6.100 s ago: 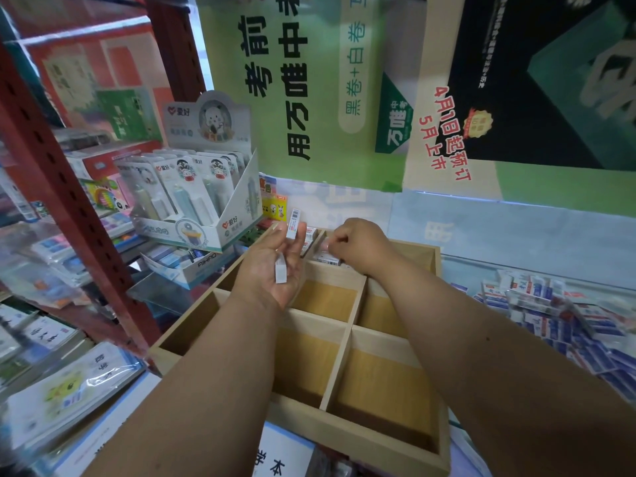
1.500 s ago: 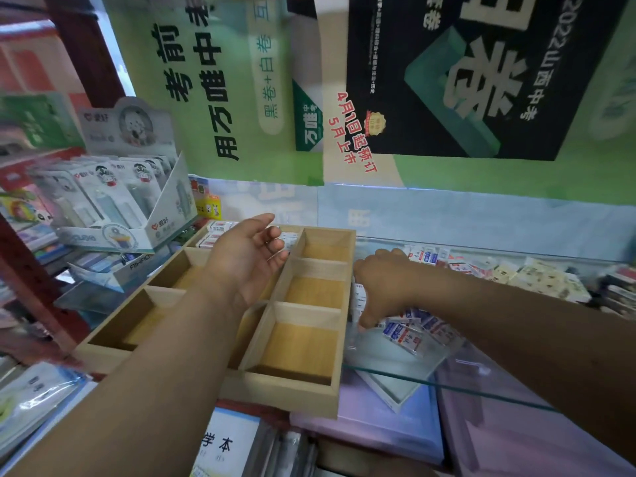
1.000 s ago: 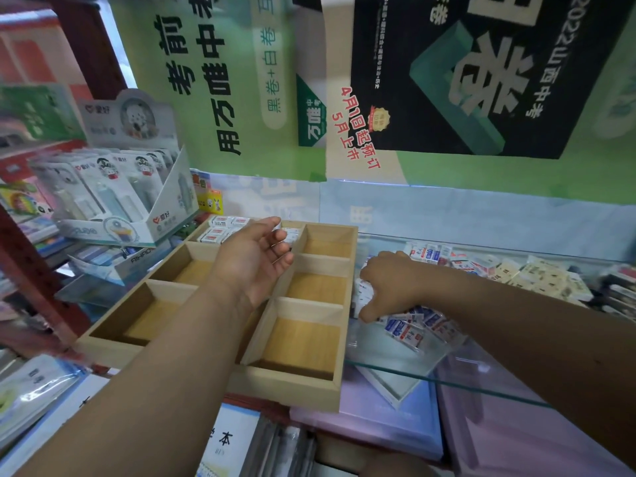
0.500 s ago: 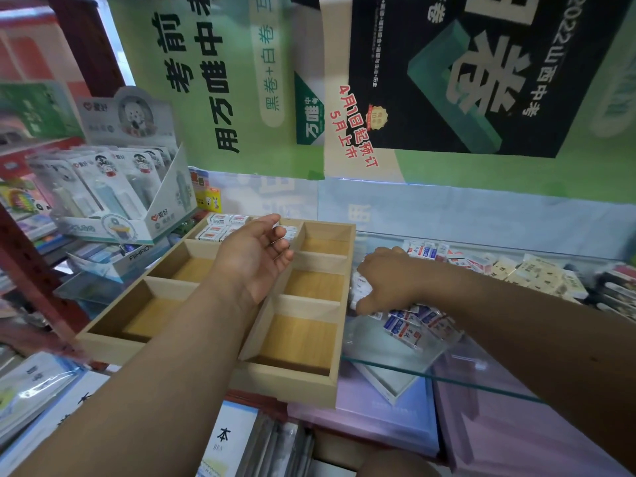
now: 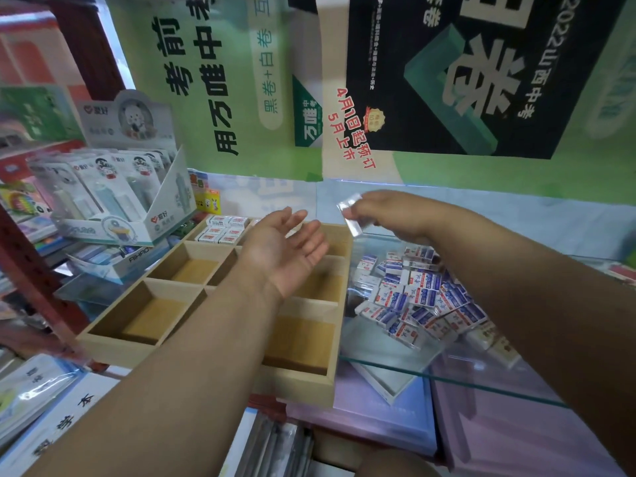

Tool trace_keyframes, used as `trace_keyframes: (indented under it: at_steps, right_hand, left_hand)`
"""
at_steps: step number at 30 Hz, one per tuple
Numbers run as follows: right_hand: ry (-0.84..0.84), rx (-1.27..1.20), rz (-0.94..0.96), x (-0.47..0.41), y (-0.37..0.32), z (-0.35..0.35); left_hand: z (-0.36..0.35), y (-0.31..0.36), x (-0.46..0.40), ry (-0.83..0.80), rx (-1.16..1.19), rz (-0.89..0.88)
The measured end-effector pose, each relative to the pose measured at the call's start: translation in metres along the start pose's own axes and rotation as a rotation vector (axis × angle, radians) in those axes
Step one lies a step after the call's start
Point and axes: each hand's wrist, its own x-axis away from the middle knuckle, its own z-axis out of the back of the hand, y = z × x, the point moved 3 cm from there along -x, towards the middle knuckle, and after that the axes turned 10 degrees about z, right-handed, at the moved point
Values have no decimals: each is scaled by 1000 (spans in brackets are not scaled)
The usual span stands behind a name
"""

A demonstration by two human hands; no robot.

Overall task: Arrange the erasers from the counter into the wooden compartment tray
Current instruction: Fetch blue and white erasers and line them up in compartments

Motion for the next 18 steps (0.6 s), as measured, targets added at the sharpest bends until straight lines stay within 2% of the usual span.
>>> trace_keyframes:
  at_steps: [3, 7, 10, 11, 14, 18]
  right_hand:
    - [-21, 43, 68, -14, -19, -4]
    - [-110, 313, 73, -21, -21, -7]
    - [16, 264, 76, -16, -10, 9]
    - [24, 341, 62, -14, -2, 12]
    - [-102, 705, -52, -11, 36, -2]
    - [-186, 925, -133, -13, 66, -23]
  left_hand:
    - [-21, -15, 1, -100, 60, 115]
    - [-34, -21, 3, -198, 244, 165]
    - [-28, -20, 0, -126, 294, 176]
    - [-23, -20, -1, -89, 278, 178]
    - [-9, -19, -5, -20, 227, 191]
    - [-4, -22, -7, 31, 225, 184]
